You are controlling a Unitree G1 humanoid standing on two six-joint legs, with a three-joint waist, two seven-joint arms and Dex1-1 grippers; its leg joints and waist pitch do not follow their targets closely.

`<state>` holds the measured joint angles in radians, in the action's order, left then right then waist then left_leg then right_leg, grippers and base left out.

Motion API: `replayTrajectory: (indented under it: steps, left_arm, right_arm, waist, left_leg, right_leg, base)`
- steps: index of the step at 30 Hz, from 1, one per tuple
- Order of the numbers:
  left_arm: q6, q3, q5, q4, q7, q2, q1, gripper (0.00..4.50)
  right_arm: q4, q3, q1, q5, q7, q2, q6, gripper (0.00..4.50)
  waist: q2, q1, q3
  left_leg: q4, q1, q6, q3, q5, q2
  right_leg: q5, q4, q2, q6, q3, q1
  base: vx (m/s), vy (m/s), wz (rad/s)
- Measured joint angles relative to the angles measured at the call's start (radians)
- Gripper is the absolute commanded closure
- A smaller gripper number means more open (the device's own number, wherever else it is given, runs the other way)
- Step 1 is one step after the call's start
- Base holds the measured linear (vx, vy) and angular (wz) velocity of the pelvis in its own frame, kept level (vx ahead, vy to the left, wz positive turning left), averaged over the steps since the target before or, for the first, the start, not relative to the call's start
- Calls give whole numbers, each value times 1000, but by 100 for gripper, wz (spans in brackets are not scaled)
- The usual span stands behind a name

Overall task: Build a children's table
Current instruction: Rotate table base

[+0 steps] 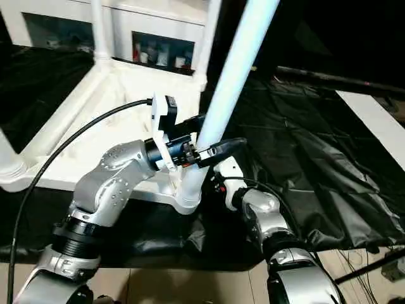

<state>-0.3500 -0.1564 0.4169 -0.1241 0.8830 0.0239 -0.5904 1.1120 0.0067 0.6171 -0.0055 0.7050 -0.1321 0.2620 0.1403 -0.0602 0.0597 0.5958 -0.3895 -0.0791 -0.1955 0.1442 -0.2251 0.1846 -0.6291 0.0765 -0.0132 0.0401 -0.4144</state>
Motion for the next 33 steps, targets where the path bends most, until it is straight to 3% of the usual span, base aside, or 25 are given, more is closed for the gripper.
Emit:
replayTrajectory:
  steps: [7, 17, 19, 25, 33]
  left_arm:
    - [-39, -20, 0, 14, 9, 24, 1, 4]
    - [-116, -47, 0, 92, 33, 107, 28, 4]
    - [-128, -56, -3, 92, 41, 134, 49, 4]
    - [-168, -45, 3, 152, 36, 143, 78, 4]
    - [-169, -44, 4, 180, -17, 82, 110, 4]
  right_arm:
    - [78, -14, 111, -12, -136, 15, -27, 76]
    - [122, -29, 168, -5, -149, 48, -45, 76]
    - [125, -36, 174, 0, -137, 53, -37, 76]
    - [127, -63, 182, 30, -98, 71, -23, 76]
    - [127, -78, 182, 38, -64, 67, -12, 76]
  waist:
    - [-2, -1, 4]
    - [1, 10, 49]
    - [2, 15, 55]
    - [7, 27, 73]
    - [15, 27, 80]
  left_leg:
    - [-2, -2, 0, -1, 0, 0]
    - [-11, -7, 0, -2, 0, 1]
    - [-11, -12, -1, -1, 0, 1]
    - [-17, -12, -1, -3, 0, 1]
    - [-22, -12, -1, -6, 0, 2]
  right_leg:
    - [-3, 0, 0, 4, 0, -5]
    - [-1, 2, 0, 0, -1, -18]
    - [-5, 2, 0, 6, -1, -25]
    - [-5, 5, 0, 7, -1, -26]
    - [-8, 16, -1, 10, -1, -24]
  base:
    - [0, 0, 0]
    - [0, 0, 0]
    - [0, 0, 0]
    - [0, 0, 0]
    - [0, 0, 0]
